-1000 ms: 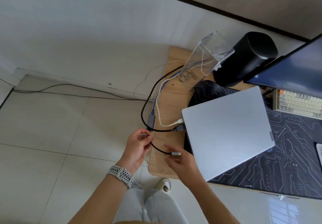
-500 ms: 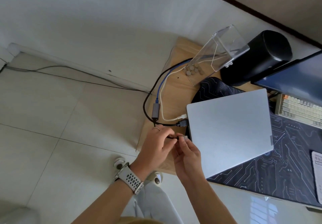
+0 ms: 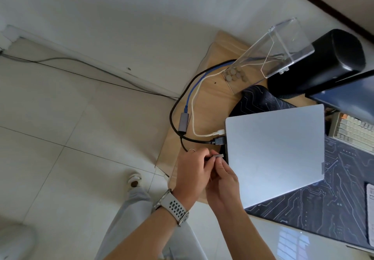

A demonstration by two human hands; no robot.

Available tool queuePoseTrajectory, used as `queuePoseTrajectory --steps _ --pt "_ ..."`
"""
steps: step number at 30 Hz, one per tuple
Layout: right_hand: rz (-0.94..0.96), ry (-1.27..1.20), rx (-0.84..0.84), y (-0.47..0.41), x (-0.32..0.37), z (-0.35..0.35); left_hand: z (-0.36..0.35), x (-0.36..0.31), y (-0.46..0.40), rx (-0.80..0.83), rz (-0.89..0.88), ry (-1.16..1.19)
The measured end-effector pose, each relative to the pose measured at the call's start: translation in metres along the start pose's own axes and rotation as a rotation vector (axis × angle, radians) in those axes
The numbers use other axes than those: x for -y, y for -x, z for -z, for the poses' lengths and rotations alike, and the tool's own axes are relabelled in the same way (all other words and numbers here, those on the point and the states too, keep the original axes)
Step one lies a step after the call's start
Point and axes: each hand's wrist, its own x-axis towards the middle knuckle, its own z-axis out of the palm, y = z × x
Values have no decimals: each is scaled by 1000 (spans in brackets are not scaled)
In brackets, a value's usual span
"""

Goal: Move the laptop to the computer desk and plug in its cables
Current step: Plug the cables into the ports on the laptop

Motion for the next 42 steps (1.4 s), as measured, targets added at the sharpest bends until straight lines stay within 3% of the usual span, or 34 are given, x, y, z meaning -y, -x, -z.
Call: queuePoseTrajectory --steps 5,8,10,17,20,24,29,42 --pt "10 211 -40 18 11 4 -11 6 -4 -67 111 126" --pt "128 394 -26 33 18 11 -16 4 -4 -89 145 204" --pt "298 571 -60 41 25 18 -16 2 -4 -95 167 259" --pt "1015 1284 68 -8 94 34 -12 0 -8 -87 253 329" --pt "1174 1478 101 -38 118 22 -13 0 -9 -88 253 340" --pt "1199 1789 228 -64 140 2 -15 0 -10 -94 248 330" --pt "1092 2007 331 -77 145 -12 -15 -2 -11 -93 287 361" --pt "888 1905 443 -84 150 -24 -11 -10 -16 -47 450 507"
